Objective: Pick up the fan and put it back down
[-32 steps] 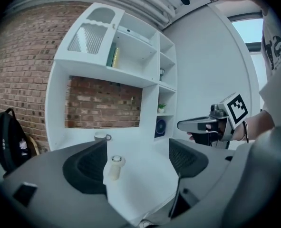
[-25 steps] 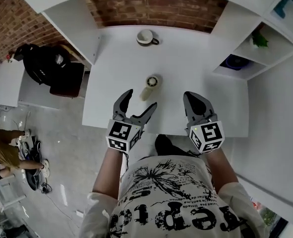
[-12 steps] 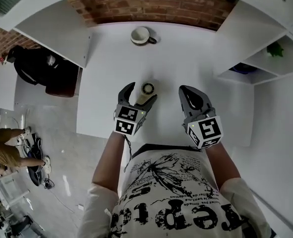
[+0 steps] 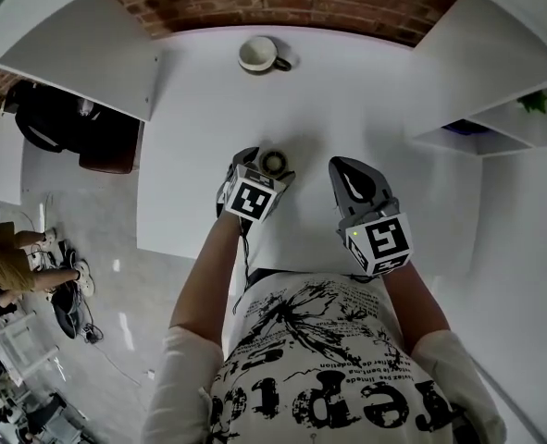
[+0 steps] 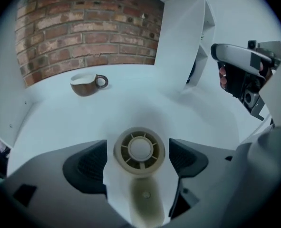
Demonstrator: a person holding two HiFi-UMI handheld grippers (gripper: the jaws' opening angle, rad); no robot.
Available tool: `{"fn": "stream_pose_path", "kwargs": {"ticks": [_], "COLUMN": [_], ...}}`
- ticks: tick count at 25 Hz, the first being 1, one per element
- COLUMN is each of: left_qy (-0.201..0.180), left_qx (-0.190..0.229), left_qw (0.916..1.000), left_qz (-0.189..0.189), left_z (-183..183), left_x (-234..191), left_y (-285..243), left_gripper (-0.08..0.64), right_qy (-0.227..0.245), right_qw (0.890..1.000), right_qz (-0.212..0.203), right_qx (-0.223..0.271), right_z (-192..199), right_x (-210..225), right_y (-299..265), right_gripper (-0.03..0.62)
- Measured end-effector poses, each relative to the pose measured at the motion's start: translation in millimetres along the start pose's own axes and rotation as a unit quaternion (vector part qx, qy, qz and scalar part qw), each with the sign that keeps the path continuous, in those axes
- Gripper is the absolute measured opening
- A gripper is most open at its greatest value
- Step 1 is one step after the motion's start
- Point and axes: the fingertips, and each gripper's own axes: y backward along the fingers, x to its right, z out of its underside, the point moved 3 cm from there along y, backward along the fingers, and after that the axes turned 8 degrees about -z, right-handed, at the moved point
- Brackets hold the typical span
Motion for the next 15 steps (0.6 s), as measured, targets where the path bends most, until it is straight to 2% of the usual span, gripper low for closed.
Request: {"fn": "stream_pose_path", "kwargs": {"ticks": [9,13,15], "left_qy": [-0.013,-0.021,-0.025], "left_qx": [-0.070,-0.070,-0.075], "left_qw": [0.9974,0.9973,0.9969], "left_qz": [0.014,0.001,0.005], "left_z": [7,4,5], "left_x": [5,-1,-1], "left_y": [-30,-32,-31], "left_gripper": [0.390,0.388,0.387], "right_qy": [-0.010,-0.012,-0.011], "right_qw": [1.000,1.000,1.000], "right_qz": [-0.005,0.002,0.007], "right_qx": [-0.017,-0.019,-0.021], "right_z": [10,11,12], "right_x": [14,19,21], "right_y": [-13,-14,-13], "right_gripper": [0.015,0.015,0.015]}}
